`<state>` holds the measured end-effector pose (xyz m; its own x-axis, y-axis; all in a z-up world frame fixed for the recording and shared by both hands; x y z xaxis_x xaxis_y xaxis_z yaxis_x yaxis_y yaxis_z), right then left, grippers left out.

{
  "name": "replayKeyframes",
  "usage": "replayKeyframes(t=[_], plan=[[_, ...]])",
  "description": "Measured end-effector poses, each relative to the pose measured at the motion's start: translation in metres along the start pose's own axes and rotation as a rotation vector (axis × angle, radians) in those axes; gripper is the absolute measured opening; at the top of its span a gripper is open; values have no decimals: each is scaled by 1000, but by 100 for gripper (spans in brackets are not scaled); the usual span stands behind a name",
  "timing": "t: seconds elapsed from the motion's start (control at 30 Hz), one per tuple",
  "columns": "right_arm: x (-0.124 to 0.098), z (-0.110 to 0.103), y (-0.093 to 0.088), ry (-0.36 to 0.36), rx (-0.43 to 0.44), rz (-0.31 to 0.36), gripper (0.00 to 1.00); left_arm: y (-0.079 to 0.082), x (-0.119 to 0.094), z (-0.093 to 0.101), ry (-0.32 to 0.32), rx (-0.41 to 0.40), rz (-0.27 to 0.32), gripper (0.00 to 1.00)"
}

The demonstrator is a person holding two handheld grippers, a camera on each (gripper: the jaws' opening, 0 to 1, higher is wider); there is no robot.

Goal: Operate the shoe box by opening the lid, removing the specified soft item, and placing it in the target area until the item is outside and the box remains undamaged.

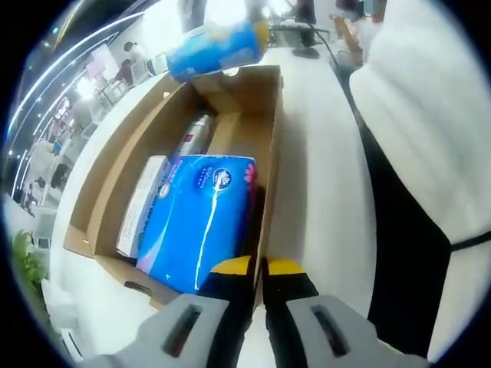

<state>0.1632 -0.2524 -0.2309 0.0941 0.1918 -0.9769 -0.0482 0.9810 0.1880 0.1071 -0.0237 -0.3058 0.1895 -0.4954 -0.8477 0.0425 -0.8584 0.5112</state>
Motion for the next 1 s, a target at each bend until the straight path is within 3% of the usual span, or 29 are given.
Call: replayKeyframes(t=[0.23, 0.47, 0.53, 1.0], plan=[[-3, 0, -13, -3, 6, 0, 57, 0, 0, 0, 20, -12, 5, 4], [-7, 4, -38, -4, 48, -43, 57, 0, 0, 0, 16, -15, 6, 4], [-7, 5, -47, -26, 14, -43, 57, 0, 0, 0, 15, -15, 7, 4], [-16, 13, -95, -38, 31, -124, 57, 0, 0, 0, 21, -24, 6, 4]])
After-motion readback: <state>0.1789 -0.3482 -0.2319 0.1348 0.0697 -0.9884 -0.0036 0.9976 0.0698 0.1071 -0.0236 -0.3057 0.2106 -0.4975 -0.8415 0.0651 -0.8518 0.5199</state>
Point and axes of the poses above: the point that each gripper's makers call its tool centre point, and the gripper's own axes: x roughly forward along the fingers, z roughly to its right, y roughly out of its top, the point moved 3 cm from there along -x, roughly backward along the fingers, and after that the axes turned 2 degrees about z, right-handed, at the moved point
